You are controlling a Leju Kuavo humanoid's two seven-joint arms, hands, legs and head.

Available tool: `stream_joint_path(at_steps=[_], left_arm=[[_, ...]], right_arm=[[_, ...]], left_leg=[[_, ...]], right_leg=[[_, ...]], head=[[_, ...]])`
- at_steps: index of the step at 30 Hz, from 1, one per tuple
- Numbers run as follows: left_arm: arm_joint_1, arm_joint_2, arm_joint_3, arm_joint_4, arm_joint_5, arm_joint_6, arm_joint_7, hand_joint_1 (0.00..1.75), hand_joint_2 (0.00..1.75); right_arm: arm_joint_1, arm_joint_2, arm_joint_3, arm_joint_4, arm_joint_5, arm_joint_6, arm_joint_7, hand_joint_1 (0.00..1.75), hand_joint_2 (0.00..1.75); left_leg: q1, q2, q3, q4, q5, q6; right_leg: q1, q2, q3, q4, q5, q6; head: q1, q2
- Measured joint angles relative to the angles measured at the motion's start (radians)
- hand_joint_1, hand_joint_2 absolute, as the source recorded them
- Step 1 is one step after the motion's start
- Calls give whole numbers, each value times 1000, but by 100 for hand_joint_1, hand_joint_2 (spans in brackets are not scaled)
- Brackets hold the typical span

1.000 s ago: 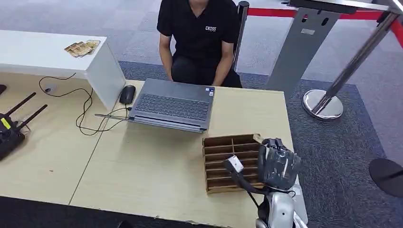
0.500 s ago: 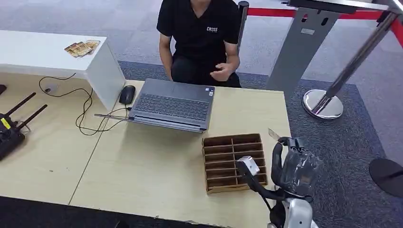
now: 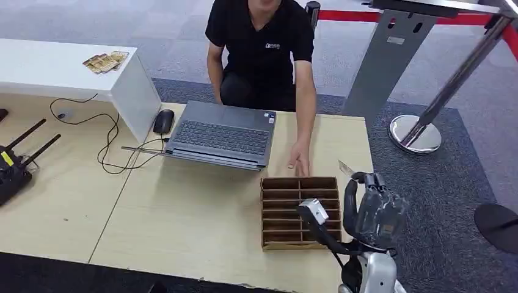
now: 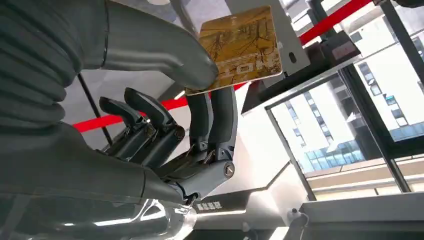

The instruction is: Pass the card to the sensor for recognition and then transmit it.

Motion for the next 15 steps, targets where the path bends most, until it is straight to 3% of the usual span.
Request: stream_joint_path(at_steps=[15], left_arm=[[-2,-1,0,0,9,0,-8,0,175]], right_arm=[[-51,29,76,35,-15,0,-7,175,175]], left_leg=[[0,0,0,0,0,0]], right_leg=[[0,0,0,0,0,0]], head=[[0,0]])
